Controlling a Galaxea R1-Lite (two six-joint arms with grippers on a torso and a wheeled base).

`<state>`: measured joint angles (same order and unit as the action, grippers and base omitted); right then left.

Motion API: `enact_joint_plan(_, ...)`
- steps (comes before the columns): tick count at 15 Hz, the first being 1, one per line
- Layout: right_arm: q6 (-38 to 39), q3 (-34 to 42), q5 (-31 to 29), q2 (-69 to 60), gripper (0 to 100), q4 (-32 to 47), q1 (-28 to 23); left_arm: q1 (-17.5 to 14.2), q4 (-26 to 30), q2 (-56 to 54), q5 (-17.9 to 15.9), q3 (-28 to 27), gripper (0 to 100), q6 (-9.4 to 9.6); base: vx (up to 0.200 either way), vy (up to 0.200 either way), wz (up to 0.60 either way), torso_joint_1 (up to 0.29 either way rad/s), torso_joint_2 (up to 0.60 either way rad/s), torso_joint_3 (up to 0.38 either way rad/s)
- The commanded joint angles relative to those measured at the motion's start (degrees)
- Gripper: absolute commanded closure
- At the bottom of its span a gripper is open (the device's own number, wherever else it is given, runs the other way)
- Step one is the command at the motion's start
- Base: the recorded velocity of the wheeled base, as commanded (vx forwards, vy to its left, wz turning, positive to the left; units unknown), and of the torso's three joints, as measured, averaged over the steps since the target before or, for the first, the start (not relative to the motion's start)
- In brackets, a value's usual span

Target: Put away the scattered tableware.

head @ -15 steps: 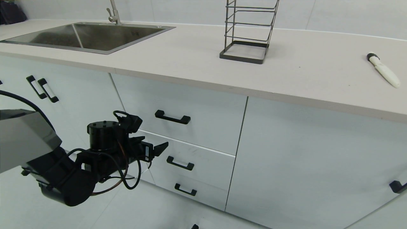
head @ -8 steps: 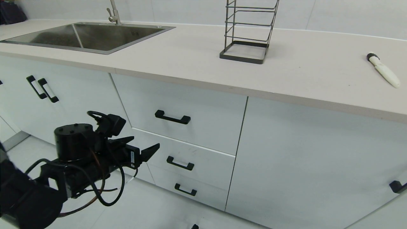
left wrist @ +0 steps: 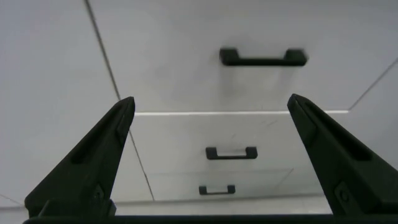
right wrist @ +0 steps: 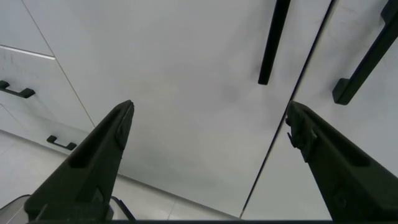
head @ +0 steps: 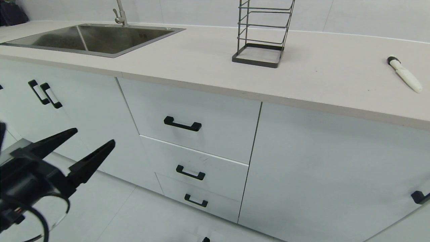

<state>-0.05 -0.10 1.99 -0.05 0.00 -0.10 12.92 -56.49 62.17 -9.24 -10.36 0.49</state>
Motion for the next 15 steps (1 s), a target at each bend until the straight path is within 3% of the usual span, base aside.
enact_joint_plan(1,0.05,0.01,0.03,0.05,0,0.00,0.01,-3.34,11.49,-24.38,0.36,2.19,0,0.22,0.000,0.000,0.00,0.000,0.00,0.000)
enact_joint_plan(2,-0.04,0.01,0.03,0.05,0,0.00,0.01,-5.01,19.84,-32.11,0.10,2.10,0,0.30,0.000,0.000,0.00,0.000,0.00,0.000)
enact_joint_plan(4,-0.04,0.01,0.03,0.05,0,0.00,0.01,-5.36,32.67,-43.45,0.10,2.10,0,0.22,0.000,0.000,0.00,0.000,0.00,0.000)
enact_joint_plan(5,-0.04,0.01,0.03,0.05,0,0.00,0.01,-5.36,32.67,-43.45,0.10,2.10,0,0.22,0.000,0.000,0.00,0.000,0.00,0.000)
enact_joint_plan(6,-0.04,0.01,0.03,0.05,0,0.00,0.01,-5.54,43.31,-53.12,0.10,3.15,0,0.30,0.000,0.000,0.00,0.000,0.00,0.000)
enact_joint_plan(7,-0.04,0.01,0.03,0.05,0,0.00,0.01,-5.80,47.26,-56.55,0.19,3.77,0,0.39,0.000,0.000,0.00,0.000,0.00,0.000)
enact_joint_plan(9,-0.04,0.01,0.03,0.05,0,0.00,0.01,-5.98,47.97,-56.72,1.77,7.02,0,1.01,0.000,0.000,0.00,0.000,0.00,0.000)
enact_joint_plan(10,0.05,0.01,0.03,0.05,0,0.00,0.01,-6.07,49.37,-56.72,6.78,10.36,0,1.18,0.000,0.000,0.00,0.000,0.00,0.000)
enact_joint_plan(11,-0.04,0.01,0.03,0.05,0,0.00,0.01,-6.07,52.89,-56.72,8.36,10.27,0,1.18,0.000,0.000,0.00,0.000,0.00,0.000)
enact_joint_plan(13,-0.04,0.01,0.03,0.05,0,0.00,0.01,-6.77,53.06,-56.63,10.12,10.19,0,0.74,0.000,0.000,0.00,0.000,0.00,0.000)
enact_joint_plan(14,0.05,0.01,0.12,0.14,0,0.00,0.01,-9.05,52.89,-56.99,13.28,10.27,0,1.53,0.000,0.000,0.00,0.000,0.00,0.000)
enact_joint_plan(15,0.05,0.01,0.12,0.14,0,0.00,0.01,-11.52,53.06,-58.39,14.16,10.27,0,2.76,0.000,0.000,0.00,0.000,0.00,0.000)
